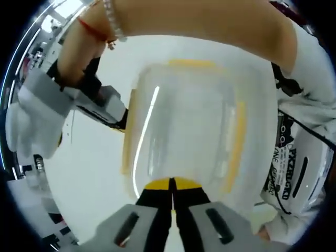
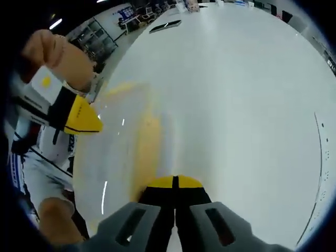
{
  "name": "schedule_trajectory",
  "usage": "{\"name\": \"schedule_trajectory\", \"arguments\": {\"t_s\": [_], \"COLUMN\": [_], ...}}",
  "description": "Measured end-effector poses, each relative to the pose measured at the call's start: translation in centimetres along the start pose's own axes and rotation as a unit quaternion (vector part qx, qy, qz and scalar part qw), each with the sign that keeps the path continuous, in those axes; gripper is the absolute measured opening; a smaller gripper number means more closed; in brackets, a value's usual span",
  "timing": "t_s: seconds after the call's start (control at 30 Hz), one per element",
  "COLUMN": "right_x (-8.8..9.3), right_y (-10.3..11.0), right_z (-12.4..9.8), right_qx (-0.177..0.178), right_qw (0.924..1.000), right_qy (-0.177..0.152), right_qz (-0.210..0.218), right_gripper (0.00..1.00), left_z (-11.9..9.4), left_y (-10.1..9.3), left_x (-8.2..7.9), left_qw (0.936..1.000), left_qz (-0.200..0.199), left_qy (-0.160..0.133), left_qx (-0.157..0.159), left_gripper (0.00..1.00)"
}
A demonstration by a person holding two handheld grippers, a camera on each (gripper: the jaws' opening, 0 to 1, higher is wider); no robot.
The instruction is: Snap each plastic latch of the storage box into its locked position after aligning the lid with the box until every specified latch is closed and the lid sits flush.
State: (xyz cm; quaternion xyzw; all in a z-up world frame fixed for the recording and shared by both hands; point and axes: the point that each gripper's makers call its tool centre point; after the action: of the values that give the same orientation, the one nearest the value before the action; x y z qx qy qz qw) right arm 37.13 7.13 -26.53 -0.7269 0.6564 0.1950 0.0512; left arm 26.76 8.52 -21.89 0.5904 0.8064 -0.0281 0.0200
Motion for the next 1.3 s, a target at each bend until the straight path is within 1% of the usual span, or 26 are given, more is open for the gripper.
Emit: {"name": "schedule_trajectory", "arguments": {"t_s": [0.13,0.17,0.2,0.23,0.27,0.3,0.37,0.4,0.43,0.5,0.53,0.6,0.7,0.83,1.0,1.07,1.17,1.23,1.27,1.3], "right_x": [-0.4,0.3,0.1,-0.2,-0.2,-0.3,-0.9,-0.7,-0.9,-0.4,-0.2,-0.5,-0.9,-2.4,-3.0,-3.0,-3.1,-3.3,-3.9,-3.8], "right_y": [-0.3,0.0,-0.1,0.2,0.0,-0.1,0.2,3.2,3.6,3.2,3.6,3.6,3.5,2.5,3.1,3.5,4.3,3.9,3.6,3.7], "right_z": [0.0,0.1,0.8,0.2,0.3,0.3,0.5,1.8,2.0,1.8,2.0,2.1,2.1,2.5,3.0,3.1,3.2,3.0,3.2,3.1], "right_qx": [-0.003,-0.013,-0.019,-0.014,-0.014,-0.015,-0.021,-0.021,-0.022,-0.022,-0.016,-0.013,-0.017,-0.013,-0.021,-0.021,-0.02,-0.026,-0.017,-0.014], "right_qw": [0.9999,0.9996,0.9994,0.9997,0.9995,0.9995,0.999,0.9988,0.9988,0.9989,0.9996,0.9997,0.9996,0.9994,0.9997,0.9997,0.9996,0.9992,0.9987,0.9987], "right_qy": [-0.013,0.007,0.002,-0.013,-0.008,-0.011,-0.026,-0.033,-0.037,-0.033,-0.02,-0.015,-0.019,-0.033,-0.014,-0.012,-0.02,-0.029,-0.048,-0.049], "right_qz": [0.005,0.022,0.03,0.017,0.027,0.028,0.031,0.03,0.025,0.024,0.013,0.011,0.008,0.0,0.0,0.0,0.002,0.005,0.001,-0.001], "right_gripper": [0.0,0.0,0.0,0.0,0.0,0.0,0.0,0.0,0.0,0.0,0.0,0.0,0.0,0.0,0.0,0.0,0.0,0.0,0.0,0.0], "left_z": [-0.1,-0.1,-0.2,-0.3,-0.4,-0.5,-0.6,-0.7,-0.8,-0.9,-1.0,-1.1,-1.1,-1.0,-0.9,-0.9,-1.0,-1.0,-1.0,-1.0], "left_y": [0.0,0.0,0.0,0.1,0.1,0.1,0.1,0.1,0.1,0.2,0.3,0.3,0.2,0.1,-0.2,-0.1,-0.1,-0.2,-0.4,-0.5], "left_x": [-0.2,-0.1,-0.1,0.0,0.0,0.1,0.1,0.1,0.1,0.1,0.1,0.1,0.3,0.2,0.2,0.3,0.4,0.4,0.4,0.4], "left_qw": [0.9999,0.9999,0.9999,0.9999,0.9999,0.9999,1.0,1.0,0.9999,0.9999,0.9999,0.9996,0.9991,0.9989,0.9992,0.9989,0.9983,0.9982,0.9983,0.9984], "left_qz": [0.002,0.001,0.002,0.0,0.002,0.004,0.003,0.007,0.01,0.014,0.007,0.004,0.002,0.006,0.007,0.004,-0.001,-0.002,0.001,0.003], "left_qy": [0.01,0.013,0.015,0.015,0.013,0.012,0.008,0.006,0.005,0.003,-0.004,-0.013,-0.024,-0.026,-0.012,-0.015,-0.022,-0.024,-0.025,-0.025], "left_qx": [-0.002,-0.004,-0.004,-0.002,-0.002,-0.002,-0.003,-0.004,-0.003,0.001,0.013,0.025,0.035,0.039,0.037,0.044,0.054,0.055,0.053,0.051], "left_gripper": [0.0,0.0,0.0,0.0,0.0,0.0,0.0,0.0,0.0,0.0,0.0,0.0,0.0,0.0,0.0,0.0,0.0,0.0,0.0,0.0]}}
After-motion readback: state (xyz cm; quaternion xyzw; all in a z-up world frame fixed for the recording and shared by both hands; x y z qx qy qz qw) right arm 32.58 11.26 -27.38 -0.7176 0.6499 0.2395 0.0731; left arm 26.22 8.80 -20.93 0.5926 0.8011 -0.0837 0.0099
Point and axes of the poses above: the point that each gripper's makers call its tool centre point, and the gripper's own axes: z roughly forward along the fingers, y roughly to its left, x roughly out of its underside, and after that the axes turned 11 degrees about x, right-handed
